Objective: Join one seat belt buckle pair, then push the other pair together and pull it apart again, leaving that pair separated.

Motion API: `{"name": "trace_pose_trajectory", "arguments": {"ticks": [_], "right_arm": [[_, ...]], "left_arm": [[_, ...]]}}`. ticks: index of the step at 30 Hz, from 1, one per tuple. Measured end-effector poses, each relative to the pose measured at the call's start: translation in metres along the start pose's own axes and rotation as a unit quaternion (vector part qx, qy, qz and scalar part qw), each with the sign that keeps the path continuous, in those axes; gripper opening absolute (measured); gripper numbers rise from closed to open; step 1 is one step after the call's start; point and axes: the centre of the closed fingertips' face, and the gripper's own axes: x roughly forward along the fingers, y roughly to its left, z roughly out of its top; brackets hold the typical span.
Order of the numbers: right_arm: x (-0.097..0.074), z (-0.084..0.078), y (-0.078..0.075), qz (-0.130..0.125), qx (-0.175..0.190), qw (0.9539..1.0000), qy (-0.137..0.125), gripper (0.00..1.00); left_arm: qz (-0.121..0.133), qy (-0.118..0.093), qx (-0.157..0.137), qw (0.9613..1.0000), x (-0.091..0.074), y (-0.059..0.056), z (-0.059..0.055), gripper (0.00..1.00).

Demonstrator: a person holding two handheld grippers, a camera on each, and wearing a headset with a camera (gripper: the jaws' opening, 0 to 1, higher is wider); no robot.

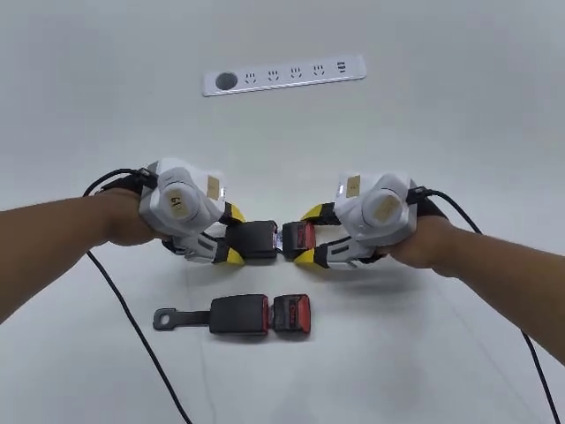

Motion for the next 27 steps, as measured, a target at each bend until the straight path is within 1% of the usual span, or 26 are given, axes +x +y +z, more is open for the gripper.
{"name": "trace_pose_trajectory", "arguments": {"ticks": [7,16,20,27], "right_arm": [[0.0003,0.0006,-0.0003,-0.006,-0.001,1.0,0.003,0.36],[0.0,0.0007,-0.0012,-0.005,-0.005,1.0,0.003,0.36],[-0.0014,-0.0007,-0.0023,-0.007,-0.008,0.9999,0.007,0.36],[-0.0069,-0.006,-0.0048,-0.008,-0.01,0.9998,0.014,0.37]], "left_arm": [[0.002,-0.001,-0.003,1.0,-0.0006,-0.0008,0.0005,0.33],[0.005,0.001,-0.008,1.0,-0.0007,-0.0008,0.0001,0.33],[0.01,-0.005,-0.016,0.9998,-0.0016,-0.0006,-0.001,0.33],[0.008,-0.001,-0.009,0.9999,-0.0011,-0.0005,-0.0006,0.33]]}}
